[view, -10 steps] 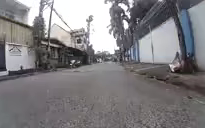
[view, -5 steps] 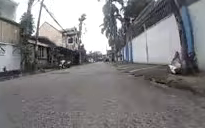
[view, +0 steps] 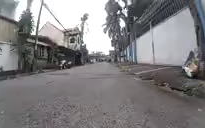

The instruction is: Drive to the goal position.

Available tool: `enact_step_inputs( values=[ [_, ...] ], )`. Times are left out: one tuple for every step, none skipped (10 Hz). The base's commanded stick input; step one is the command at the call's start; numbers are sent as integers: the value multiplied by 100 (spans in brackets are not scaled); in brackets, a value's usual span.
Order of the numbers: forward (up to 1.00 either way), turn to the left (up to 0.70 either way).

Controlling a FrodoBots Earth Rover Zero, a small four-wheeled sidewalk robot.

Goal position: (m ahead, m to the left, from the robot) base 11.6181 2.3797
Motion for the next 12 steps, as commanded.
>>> enact_step_inputs(
  values=[
    [100,1],
    [100,1],
    [100,1],
    [100,1],
    [100,1],
    [100,1],
    [100,1],
    [100,-37],
    [100,-39],
    [100,-14],
    [100,1],
    [100,1]
  ],
)
